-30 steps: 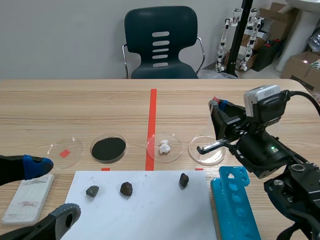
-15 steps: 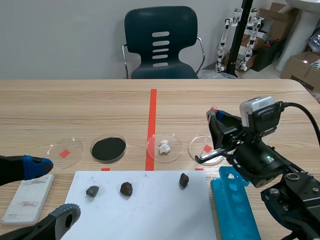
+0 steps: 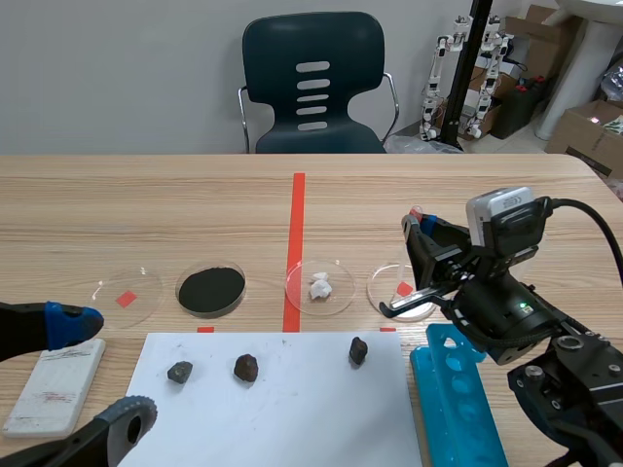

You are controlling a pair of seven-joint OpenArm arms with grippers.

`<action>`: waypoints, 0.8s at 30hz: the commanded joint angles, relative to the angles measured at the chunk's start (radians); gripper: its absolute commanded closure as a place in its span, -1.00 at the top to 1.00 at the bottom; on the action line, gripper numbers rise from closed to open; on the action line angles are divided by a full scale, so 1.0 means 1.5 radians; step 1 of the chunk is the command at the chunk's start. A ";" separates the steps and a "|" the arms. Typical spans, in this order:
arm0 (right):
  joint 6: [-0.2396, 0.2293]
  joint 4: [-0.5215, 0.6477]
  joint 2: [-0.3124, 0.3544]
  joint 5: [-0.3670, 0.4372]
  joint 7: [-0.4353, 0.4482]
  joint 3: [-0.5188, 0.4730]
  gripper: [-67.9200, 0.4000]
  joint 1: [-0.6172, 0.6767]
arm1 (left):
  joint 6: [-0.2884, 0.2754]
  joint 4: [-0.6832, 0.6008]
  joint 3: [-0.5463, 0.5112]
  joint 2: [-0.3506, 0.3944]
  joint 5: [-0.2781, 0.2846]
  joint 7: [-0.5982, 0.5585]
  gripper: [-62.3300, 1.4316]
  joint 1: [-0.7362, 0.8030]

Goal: Draw acid from the petri dish

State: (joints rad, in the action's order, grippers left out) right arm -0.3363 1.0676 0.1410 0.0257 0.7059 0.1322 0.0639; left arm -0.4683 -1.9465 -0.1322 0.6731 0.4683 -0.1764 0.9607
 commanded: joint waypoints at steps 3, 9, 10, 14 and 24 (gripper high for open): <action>0.000 0.008 0.000 0.002 0.004 -0.005 -0.96 -0.009 | -0.002 -0.009 -0.002 -0.004 0.007 -0.010 0.69 -0.002; 0.000 0.008 0.000 -0.001 0.007 -0.005 -0.96 -0.009 | -0.002 -0.009 -0.002 -0.004 0.007 -0.010 0.69 -0.002; 0.000 0.008 0.000 -0.001 0.007 -0.005 -0.96 -0.009 | -0.002 -0.009 -0.002 -0.004 0.007 -0.010 0.69 -0.002; 0.000 0.008 0.000 -0.013 0.007 -0.005 -0.95 -0.009 | -0.002 -0.009 -0.002 -0.004 0.007 -0.010 0.69 -0.002; 0.001 0.008 0.000 -0.016 0.007 -0.005 -0.92 -0.009 | -0.002 -0.009 -0.002 -0.004 0.007 -0.010 0.69 -0.002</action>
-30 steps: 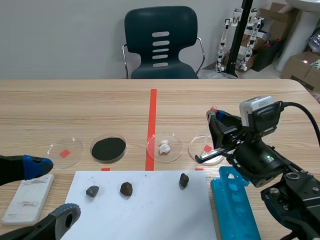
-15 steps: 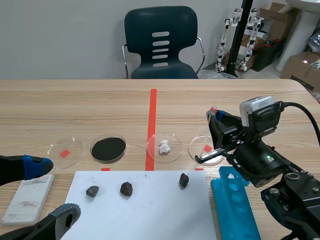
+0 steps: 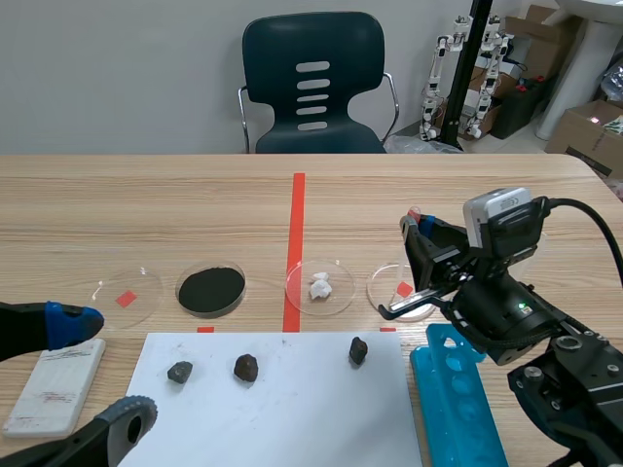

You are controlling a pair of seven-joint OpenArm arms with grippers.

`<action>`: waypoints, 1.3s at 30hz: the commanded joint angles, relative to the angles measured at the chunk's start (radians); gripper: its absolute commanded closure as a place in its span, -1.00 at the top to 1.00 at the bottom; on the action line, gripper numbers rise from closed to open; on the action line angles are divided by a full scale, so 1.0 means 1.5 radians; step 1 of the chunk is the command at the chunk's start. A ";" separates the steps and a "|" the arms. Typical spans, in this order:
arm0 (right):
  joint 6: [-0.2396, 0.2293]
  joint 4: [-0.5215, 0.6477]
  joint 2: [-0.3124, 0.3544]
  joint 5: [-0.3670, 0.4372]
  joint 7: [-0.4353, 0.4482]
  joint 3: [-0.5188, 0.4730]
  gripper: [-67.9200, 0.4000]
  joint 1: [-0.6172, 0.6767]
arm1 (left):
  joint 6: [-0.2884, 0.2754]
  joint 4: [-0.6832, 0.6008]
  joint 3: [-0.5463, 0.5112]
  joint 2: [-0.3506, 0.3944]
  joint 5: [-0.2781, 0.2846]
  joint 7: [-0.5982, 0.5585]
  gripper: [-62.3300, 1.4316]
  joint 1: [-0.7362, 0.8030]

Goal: Draw acid from the petri dish

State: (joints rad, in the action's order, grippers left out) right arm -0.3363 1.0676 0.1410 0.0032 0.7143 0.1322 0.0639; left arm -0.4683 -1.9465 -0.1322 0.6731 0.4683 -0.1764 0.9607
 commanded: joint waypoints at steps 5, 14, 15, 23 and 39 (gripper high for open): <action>0.001 0.008 0.000 -0.001 0.002 -0.005 -0.88 -0.009 | -0.002 -0.009 -0.002 -0.004 0.007 -0.010 0.69 -0.002; 0.005 0.008 0.000 -0.003 0.002 -0.005 -0.83 -0.009 | -0.002 -0.009 -0.002 -0.004 0.007 -0.010 0.69 -0.002; 0.005 0.008 0.000 -0.003 0.002 -0.005 -0.83 -0.009 | -0.002 -0.009 -0.002 -0.004 0.007 -0.010 0.69 -0.002; 0.005 0.008 0.000 -0.008 0.008 -0.005 -0.83 -0.009 | -0.002 -0.009 -0.002 -0.004 0.007 -0.010 0.69 -0.002; 0.005 0.008 0.000 -0.032 0.024 -0.005 -0.83 -0.009 | -0.002 -0.009 -0.002 -0.004 0.007 -0.010 0.69 -0.002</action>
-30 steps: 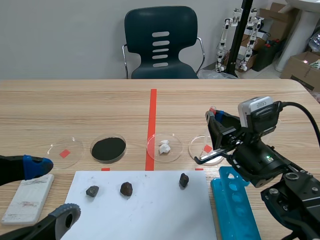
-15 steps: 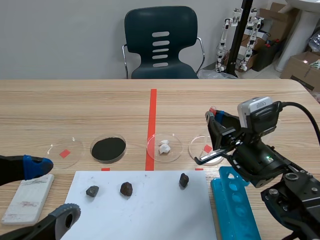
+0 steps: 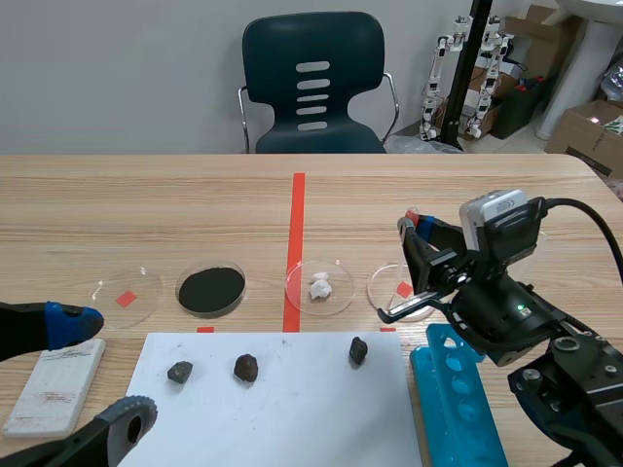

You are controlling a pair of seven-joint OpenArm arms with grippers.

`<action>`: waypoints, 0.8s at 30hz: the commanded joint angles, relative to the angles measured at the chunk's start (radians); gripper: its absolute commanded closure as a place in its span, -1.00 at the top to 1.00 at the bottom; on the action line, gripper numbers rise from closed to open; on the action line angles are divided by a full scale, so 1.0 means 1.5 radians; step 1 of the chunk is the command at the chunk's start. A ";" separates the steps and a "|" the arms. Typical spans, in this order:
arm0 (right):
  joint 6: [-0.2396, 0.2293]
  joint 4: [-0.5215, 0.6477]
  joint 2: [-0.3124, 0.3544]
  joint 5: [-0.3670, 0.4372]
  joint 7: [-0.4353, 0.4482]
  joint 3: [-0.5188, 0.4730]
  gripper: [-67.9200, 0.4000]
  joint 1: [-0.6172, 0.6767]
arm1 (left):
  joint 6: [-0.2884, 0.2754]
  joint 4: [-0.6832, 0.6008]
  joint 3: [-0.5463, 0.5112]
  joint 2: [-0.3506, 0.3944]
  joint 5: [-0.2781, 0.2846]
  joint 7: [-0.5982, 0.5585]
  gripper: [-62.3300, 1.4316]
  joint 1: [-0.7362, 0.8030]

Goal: Draw acid from the petri dish

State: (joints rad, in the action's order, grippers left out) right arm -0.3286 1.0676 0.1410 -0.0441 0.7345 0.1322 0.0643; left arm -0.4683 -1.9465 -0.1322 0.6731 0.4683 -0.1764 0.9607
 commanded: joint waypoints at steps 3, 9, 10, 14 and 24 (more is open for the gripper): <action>0.000 0.008 0.000 -0.007 0.014 -0.005 -0.83 -0.010 | -0.002 -0.009 -0.002 -0.004 0.007 -0.010 0.69 -0.002; 0.000 0.008 0.000 -0.011 0.014 -0.005 -0.83 -0.010 | -0.002 -0.009 -0.002 -0.004 0.007 -0.010 0.69 -0.002; 0.000 0.008 0.000 -0.012 0.015 -0.005 -0.83 -0.010 | -0.002 -0.009 -0.002 -0.004 0.007 -0.010 0.69 -0.002; 0.000 0.008 0.000 -0.011 0.016 -0.005 -0.83 -0.010 | -0.002 -0.009 -0.002 -0.004 0.007 -0.010 0.69 -0.002; 0.000 0.008 0.000 -0.011 0.016 -0.005 -0.83 -0.010 | -0.002 -0.009 -0.002 -0.004 0.007 -0.010 0.69 -0.002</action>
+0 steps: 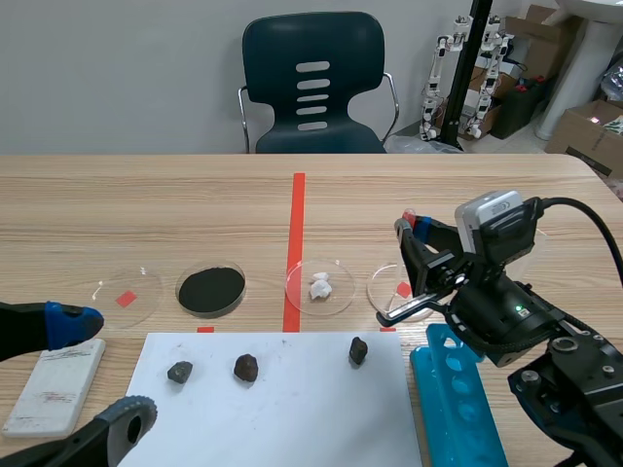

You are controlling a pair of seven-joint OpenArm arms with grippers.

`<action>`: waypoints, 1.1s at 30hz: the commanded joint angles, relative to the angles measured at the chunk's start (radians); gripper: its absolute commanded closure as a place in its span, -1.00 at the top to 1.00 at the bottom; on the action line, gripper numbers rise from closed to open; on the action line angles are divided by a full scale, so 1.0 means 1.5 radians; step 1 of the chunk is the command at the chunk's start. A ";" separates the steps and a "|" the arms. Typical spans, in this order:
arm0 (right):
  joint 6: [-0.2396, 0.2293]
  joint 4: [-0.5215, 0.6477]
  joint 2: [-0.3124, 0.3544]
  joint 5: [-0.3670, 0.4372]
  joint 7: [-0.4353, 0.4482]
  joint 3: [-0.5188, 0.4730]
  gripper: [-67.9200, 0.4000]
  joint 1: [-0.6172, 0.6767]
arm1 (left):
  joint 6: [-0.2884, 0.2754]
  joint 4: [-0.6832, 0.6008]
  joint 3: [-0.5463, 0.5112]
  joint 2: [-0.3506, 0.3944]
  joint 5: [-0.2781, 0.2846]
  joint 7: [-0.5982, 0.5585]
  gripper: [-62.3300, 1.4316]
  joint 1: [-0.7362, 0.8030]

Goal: Draw acid from the petri dish

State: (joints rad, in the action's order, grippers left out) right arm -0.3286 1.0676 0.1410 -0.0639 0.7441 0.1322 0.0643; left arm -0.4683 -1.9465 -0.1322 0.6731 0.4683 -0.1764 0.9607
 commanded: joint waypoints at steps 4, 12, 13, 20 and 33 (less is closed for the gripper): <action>0.000 0.008 0.000 0.002 0.010 -0.005 -0.83 -0.010 | -0.002 -0.009 -0.002 -0.004 0.007 -0.010 0.69 -0.002; 0.000 0.008 0.000 0.002 0.009 -0.005 -0.84 -0.010 | -0.002 -0.009 -0.002 -0.004 0.007 -0.010 0.69 -0.002; 0.000 0.008 0.000 0.002 0.009 -0.005 -0.84 -0.010 | -0.002 -0.009 -0.002 -0.004 0.007 -0.010 0.69 -0.002; 0.000 0.008 0.000 0.002 0.009 -0.005 -0.86 -0.010 | -0.002 -0.009 -0.002 -0.004 0.007 -0.010 0.69 -0.002; 0.000 0.008 0.000 0.002 0.009 -0.005 -0.88 -0.010 | -0.002 -0.009 -0.002 -0.004 0.007 -0.010 0.69 -0.002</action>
State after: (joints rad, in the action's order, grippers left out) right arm -0.3286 1.0676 0.1410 -0.0639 0.7441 0.1322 0.0643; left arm -0.4683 -1.9465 -0.1322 0.6731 0.4683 -0.1764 0.9607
